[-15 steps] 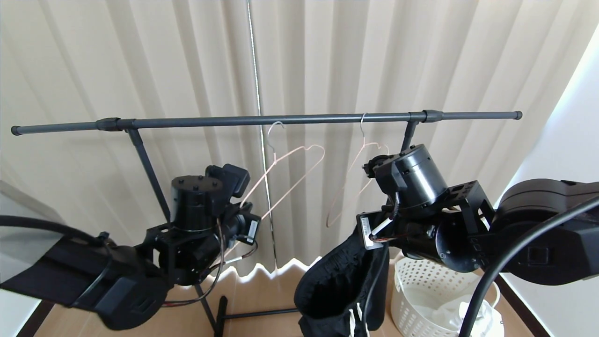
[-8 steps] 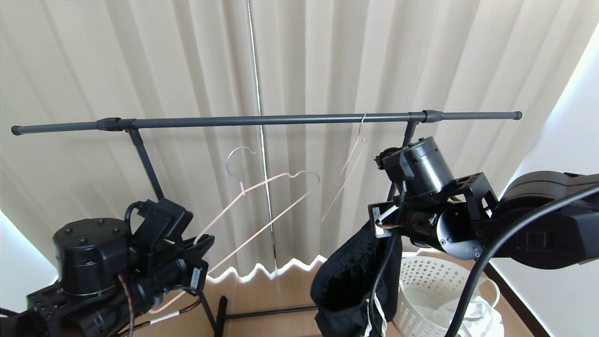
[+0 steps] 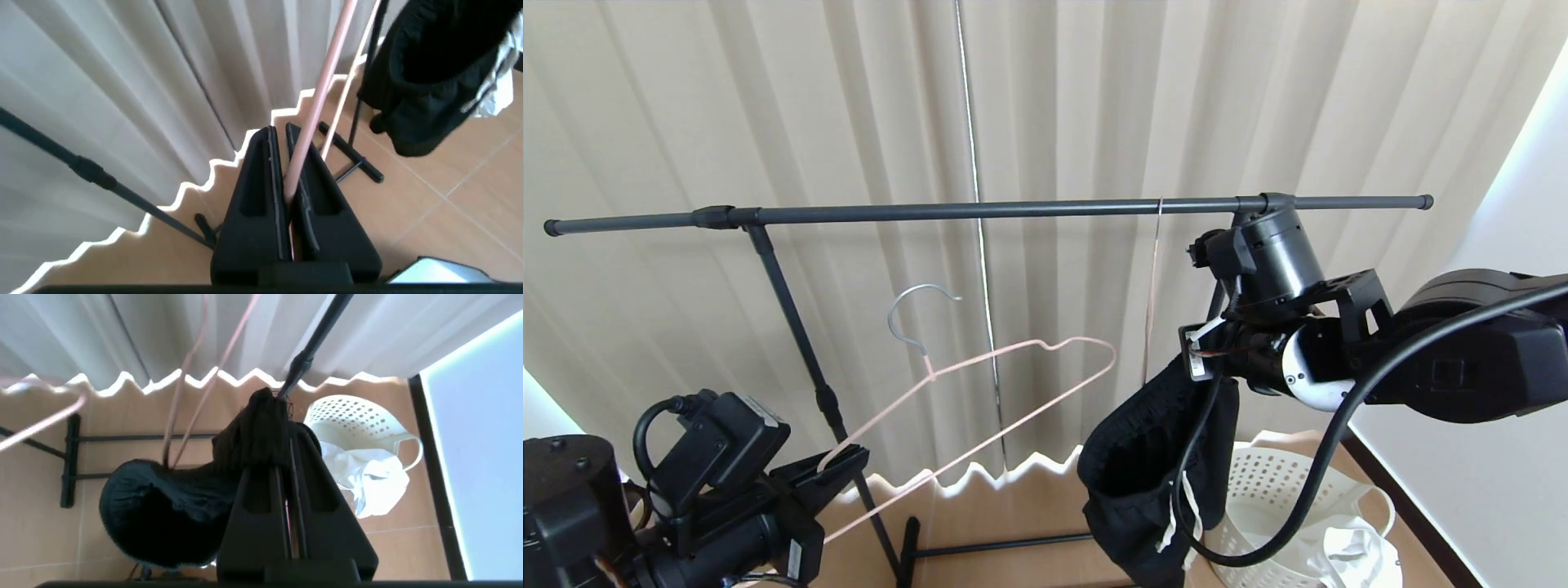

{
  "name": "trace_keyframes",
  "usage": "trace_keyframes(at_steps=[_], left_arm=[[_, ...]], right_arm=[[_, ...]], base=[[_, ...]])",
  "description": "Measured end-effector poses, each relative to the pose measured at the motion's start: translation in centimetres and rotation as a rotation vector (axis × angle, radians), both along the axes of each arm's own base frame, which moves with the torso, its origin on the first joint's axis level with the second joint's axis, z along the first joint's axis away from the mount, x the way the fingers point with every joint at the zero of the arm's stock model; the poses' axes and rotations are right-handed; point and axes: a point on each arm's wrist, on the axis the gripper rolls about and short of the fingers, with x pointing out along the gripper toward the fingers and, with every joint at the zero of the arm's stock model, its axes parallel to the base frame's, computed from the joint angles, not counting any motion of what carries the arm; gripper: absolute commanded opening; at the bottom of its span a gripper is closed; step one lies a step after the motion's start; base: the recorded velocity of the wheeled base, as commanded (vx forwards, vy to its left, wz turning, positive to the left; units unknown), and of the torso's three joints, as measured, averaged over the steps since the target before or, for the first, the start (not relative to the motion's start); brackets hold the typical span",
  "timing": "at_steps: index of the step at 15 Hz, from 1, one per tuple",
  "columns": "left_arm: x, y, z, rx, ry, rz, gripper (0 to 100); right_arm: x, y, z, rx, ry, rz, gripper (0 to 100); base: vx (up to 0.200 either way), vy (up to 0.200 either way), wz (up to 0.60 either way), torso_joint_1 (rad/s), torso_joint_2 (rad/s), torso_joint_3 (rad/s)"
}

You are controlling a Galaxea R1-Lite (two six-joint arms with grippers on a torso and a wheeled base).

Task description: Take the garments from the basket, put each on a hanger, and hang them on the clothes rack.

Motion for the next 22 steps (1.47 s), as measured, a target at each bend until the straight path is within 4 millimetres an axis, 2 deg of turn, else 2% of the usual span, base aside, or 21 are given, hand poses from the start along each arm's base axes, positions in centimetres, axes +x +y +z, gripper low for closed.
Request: trace_keyframes(at_steps=[7, 11, 22], left_arm=[[-1.0, 0.1, -0.1, -0.019, 0.002, -0.094, 0], [-1.2, -0.8, -0.1, -0.018, 0.011, -0.146, 0], [2.6, -3.8, -0.3, -0.03, 0.053, -0.114, 0]], right_arm=[[1.9, 0.0, 1.1, -0.027, -0.036, -0.006, 0], [2.3, 0.4, 0.9, -0.043, -0.043, -0.021, 0], [0.2, 2.7, 0.4, -0.117, -0.083, -0.046, 0]], base=[[0.0, 0.0, 0.0, 0.0, 0.0, 0.0], [0.0, 0.0, 0.0, 0.0, 0.0, 0.0], [0.0, 0.0, 0.0, 0.0, 0.0, 0.0]])
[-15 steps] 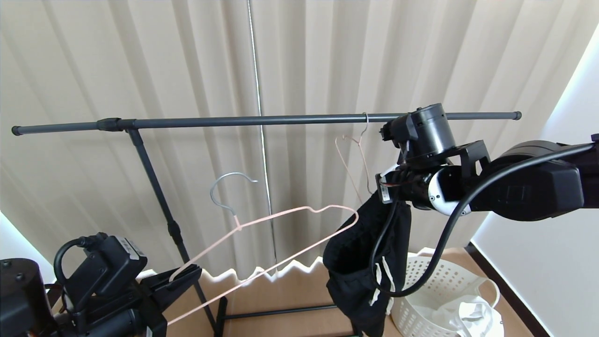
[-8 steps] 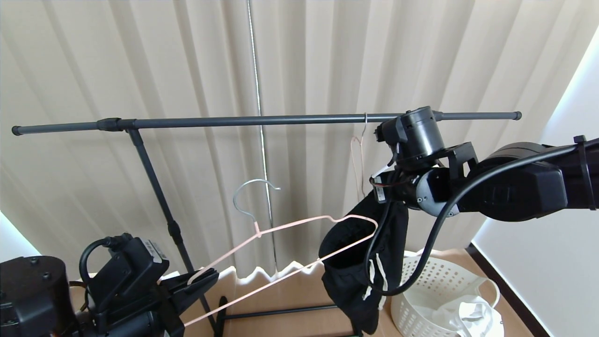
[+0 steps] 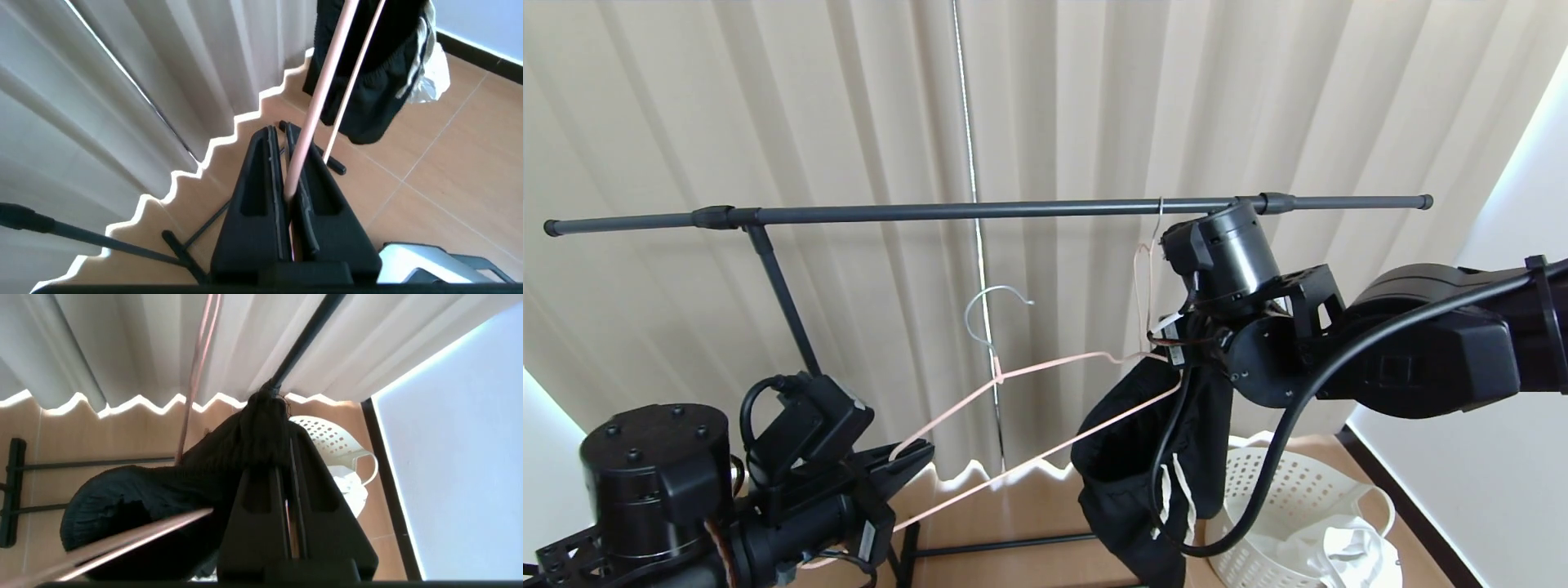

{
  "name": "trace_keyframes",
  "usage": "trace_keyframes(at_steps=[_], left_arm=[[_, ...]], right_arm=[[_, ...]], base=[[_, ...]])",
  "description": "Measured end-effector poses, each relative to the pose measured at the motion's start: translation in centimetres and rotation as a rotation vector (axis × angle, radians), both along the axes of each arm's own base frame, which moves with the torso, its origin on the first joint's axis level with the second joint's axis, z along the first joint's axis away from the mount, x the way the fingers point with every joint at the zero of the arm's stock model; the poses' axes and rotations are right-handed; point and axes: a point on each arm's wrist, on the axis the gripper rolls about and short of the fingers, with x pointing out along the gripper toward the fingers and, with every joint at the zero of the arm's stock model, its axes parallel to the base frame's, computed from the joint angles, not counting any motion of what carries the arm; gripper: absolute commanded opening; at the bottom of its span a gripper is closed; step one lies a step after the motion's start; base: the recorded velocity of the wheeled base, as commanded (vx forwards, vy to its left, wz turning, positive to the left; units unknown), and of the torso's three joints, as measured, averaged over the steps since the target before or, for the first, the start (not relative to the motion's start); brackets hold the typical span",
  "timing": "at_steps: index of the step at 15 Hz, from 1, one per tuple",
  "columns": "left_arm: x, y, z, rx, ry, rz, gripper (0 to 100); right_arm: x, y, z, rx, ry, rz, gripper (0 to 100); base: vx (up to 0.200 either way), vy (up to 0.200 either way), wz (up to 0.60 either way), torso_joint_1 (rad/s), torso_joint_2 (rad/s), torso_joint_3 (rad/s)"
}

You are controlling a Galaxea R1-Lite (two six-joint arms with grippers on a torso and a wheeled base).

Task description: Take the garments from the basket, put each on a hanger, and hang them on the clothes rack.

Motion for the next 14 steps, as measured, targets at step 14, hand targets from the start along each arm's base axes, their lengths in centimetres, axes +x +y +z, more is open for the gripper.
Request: trace_keyframes(at_steps=[14], left_arm=[[2.0, -3.5, 0.2, -0.026, -0.002, 0.025, 0]], right_arm=[[-3.3, 2.7, -0.2, 0.01, -0.007, 0.079, 0]], base=[[0.0, 0.0, 0.0, 0.0, 0.0, 0.0]])
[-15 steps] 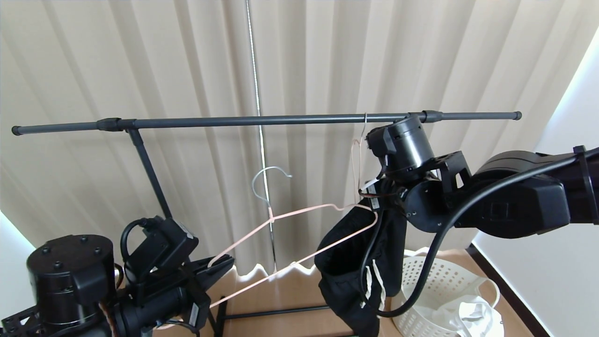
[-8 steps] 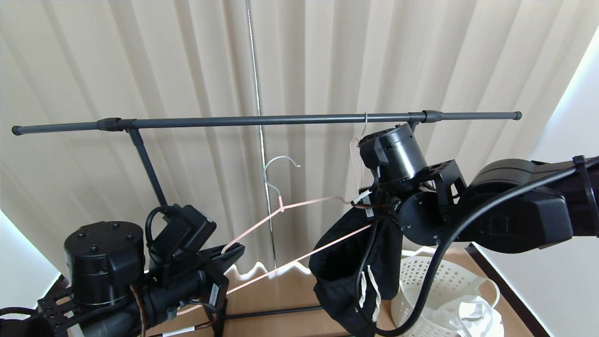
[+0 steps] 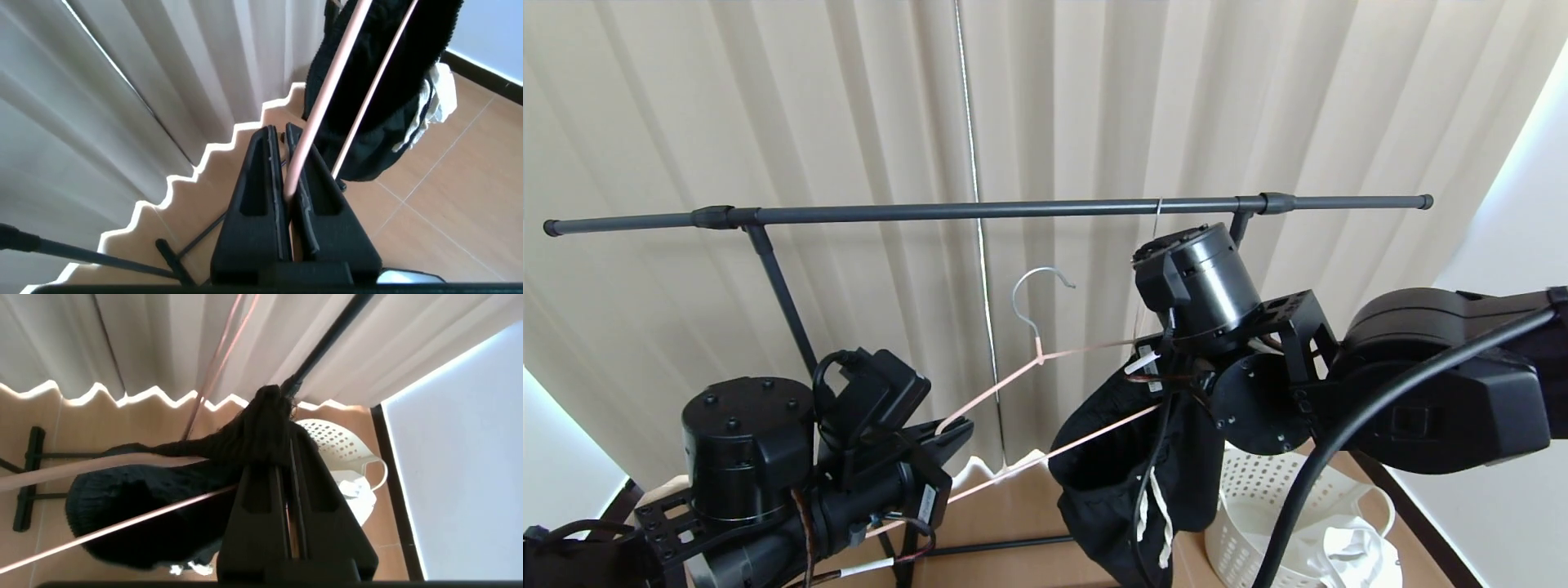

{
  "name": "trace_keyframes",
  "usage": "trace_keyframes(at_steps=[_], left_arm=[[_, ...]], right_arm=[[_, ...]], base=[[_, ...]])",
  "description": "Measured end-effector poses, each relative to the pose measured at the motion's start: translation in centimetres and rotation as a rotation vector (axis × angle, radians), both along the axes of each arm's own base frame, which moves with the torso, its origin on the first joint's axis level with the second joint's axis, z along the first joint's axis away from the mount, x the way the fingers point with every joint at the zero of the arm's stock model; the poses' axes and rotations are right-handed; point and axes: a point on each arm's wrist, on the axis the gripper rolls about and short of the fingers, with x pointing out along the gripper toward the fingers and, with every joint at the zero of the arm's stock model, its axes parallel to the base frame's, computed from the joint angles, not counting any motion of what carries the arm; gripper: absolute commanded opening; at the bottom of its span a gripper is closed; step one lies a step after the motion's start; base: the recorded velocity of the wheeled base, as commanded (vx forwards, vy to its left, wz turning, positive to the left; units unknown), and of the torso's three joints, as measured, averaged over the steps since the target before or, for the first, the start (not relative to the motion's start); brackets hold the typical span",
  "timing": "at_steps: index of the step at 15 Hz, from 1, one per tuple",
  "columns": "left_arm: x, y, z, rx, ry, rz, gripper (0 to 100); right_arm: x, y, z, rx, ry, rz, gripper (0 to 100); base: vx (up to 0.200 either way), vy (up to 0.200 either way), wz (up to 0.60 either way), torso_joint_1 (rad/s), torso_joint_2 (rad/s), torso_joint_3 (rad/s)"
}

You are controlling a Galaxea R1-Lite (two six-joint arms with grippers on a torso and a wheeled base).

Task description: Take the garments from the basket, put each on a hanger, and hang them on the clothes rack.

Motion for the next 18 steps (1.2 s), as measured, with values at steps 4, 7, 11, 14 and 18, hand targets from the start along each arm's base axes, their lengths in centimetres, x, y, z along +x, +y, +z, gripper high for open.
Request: trace_keyframes(at_steps=[4, 7, 11, 14, 18], left_arm=[[0.1, -0.4, 0.0, -0.011, -0.016, -0.01, 0], [0.1, -0.4, -0.1, -0.011, -0.011, -0.012, 0], [0.0, -0.6, -0.2, -0.029, -0.018, -0.016, 0], [0.0, -0.7, -0.1, -0.067, -0.031, -0.011, 0], [-0.5, -0.2, 0.1, -0.118, -0.094, 0.021, 0]], right_arm=[[-1.8, 1.5, 0.6, 0.034, -0.015, 0.06, 0], [-2.7, 2.5, 1.1, 0.076, -0.028, 0.087, 0], [-3.7, 3.8, 2.1, 0.144, -0.051, 0.122, 0], [-4.7, 5.2, 2.7, 0.228, -0.057, 0.155, 0], [-4.9, 6.0, 4.1, 0.333, -0.06, 0.189, 0]], base=[[0.0, 0.0, 0.0, 0.0, 0.0, 0.0], [0.0, 0.0, 0.0, 0.0, 0.0, 0.0], [0.0, 0.0, 0.0, 0.0, 0.0, 0.0], [0.0, 0.0, 0.0, 0.0, 0.0, 0.0], [0.0, 0.0, 0.0, 0.0, 0.0, 0.0]])
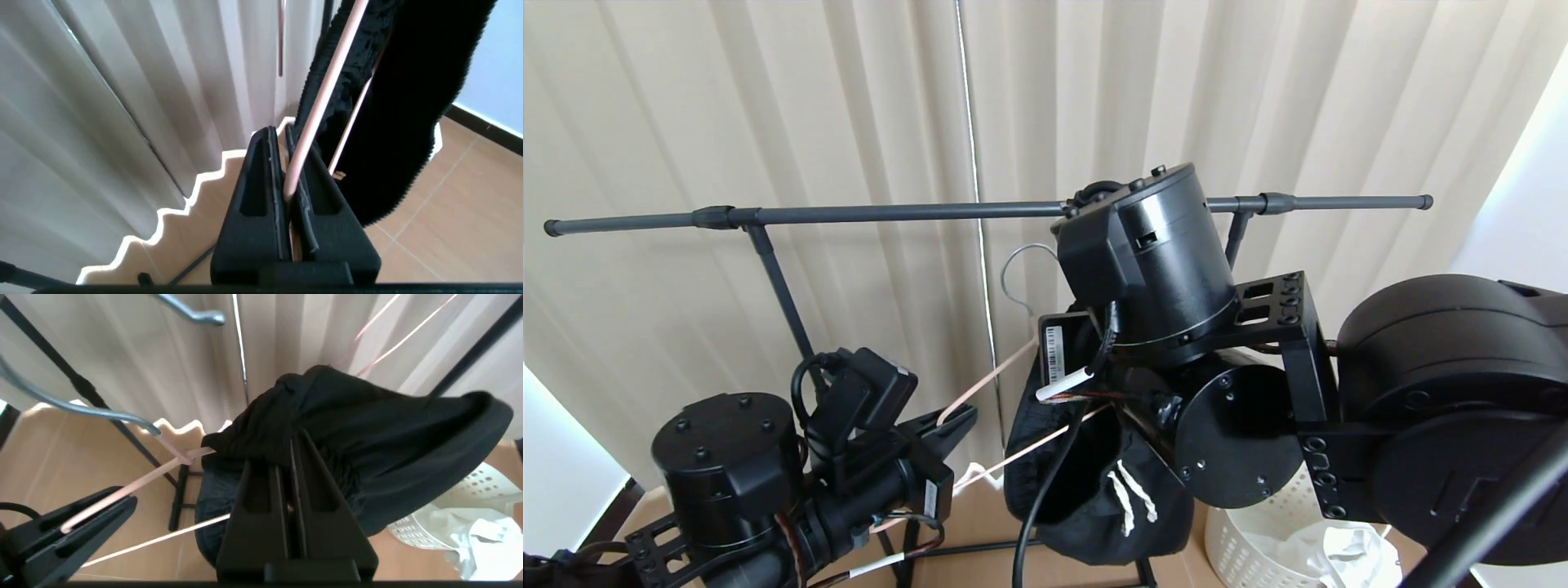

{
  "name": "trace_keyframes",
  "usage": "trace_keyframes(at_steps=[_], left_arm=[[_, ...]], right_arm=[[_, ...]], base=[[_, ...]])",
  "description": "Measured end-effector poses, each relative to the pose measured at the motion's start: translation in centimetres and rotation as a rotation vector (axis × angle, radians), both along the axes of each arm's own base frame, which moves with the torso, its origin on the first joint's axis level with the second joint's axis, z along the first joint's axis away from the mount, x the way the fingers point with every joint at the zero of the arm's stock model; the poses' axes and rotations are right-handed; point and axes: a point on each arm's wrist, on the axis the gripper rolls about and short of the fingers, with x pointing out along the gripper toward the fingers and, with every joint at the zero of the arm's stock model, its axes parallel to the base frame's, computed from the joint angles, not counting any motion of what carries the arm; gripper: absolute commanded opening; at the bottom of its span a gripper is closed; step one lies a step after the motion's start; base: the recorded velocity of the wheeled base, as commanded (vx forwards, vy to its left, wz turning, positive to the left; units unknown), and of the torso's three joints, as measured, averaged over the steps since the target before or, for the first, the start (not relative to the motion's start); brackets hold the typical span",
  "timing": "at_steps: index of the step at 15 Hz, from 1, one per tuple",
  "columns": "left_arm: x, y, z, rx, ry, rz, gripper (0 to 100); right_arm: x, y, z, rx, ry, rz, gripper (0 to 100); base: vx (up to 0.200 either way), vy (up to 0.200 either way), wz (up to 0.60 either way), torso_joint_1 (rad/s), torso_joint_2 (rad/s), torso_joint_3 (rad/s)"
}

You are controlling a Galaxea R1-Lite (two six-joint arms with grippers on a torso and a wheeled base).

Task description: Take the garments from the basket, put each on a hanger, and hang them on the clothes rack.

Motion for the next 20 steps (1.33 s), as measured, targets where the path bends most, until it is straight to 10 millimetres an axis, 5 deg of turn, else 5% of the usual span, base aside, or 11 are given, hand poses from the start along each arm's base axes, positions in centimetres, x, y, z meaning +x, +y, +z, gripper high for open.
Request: trace_keyframes(at_steps=[13, 14, 20], left_arm=[[-1.2, 0.6, -0.8, -0.051, -0.042, 0.002, 0], [-1.2, 0.6, -0.8, -0.055, -0.048, 0.002, 0], [-1.3, 0.6, -0.9, -0.058, -0.053, 0.0, 0]], right_arm=[[0.1, -0.1, 0.9, 0.071, -0.023, -0.013, 0], [0.1, -0.1, 1.0, 0.072, -0.024, -0.014, 100], [0.4, -0.3, 0.8, 0.069, -0.022, -0.029, 100]], base=[[0.0, 0.0, 0.0, 0.0, 0.0, 0.0], [0.0, 0.0, 0.0, 0.0, 0.0, 0.0], [0.0, 0.0, 0.0, 0.0, 0.0, 0.0]])
